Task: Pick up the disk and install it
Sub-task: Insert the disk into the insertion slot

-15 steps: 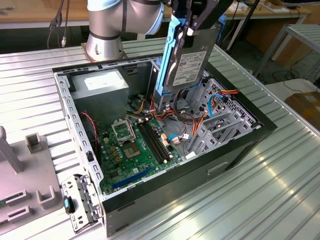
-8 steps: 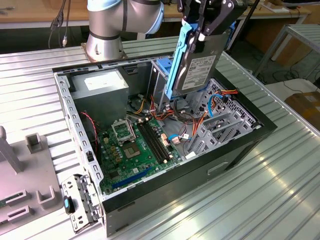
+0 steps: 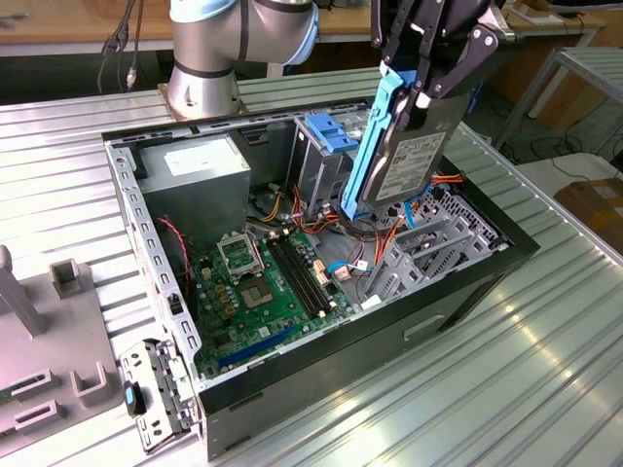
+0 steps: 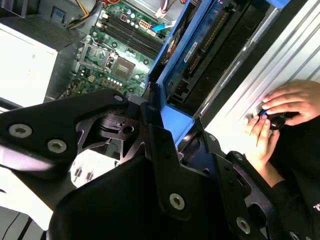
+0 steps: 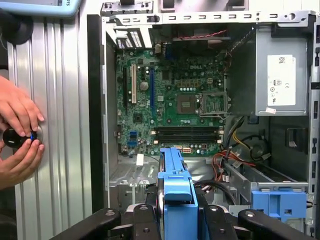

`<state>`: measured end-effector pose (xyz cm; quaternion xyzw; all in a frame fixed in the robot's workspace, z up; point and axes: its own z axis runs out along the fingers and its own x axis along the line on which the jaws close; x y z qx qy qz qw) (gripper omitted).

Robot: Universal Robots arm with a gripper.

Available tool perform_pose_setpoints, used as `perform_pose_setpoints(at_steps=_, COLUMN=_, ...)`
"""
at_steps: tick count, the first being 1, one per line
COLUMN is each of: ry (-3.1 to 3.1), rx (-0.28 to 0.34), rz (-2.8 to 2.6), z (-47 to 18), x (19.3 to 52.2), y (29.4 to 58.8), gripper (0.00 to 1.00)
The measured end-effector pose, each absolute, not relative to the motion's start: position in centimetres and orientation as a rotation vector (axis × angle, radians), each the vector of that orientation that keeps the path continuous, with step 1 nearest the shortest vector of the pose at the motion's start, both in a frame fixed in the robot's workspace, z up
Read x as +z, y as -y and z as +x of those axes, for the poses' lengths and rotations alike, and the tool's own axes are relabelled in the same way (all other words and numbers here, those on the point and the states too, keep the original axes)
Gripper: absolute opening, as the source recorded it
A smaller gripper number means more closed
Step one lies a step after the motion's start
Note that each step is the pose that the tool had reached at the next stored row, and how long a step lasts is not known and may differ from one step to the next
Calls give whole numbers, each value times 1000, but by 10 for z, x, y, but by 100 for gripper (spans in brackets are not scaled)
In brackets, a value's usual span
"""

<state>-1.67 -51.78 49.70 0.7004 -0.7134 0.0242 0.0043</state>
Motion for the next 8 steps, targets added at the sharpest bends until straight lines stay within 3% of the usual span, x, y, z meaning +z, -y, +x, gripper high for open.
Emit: perform_pose_setpoints(at_steps=8, ry=2229, rx=87, rz=2189, z=-10, x=495, y=542, gripper=37)
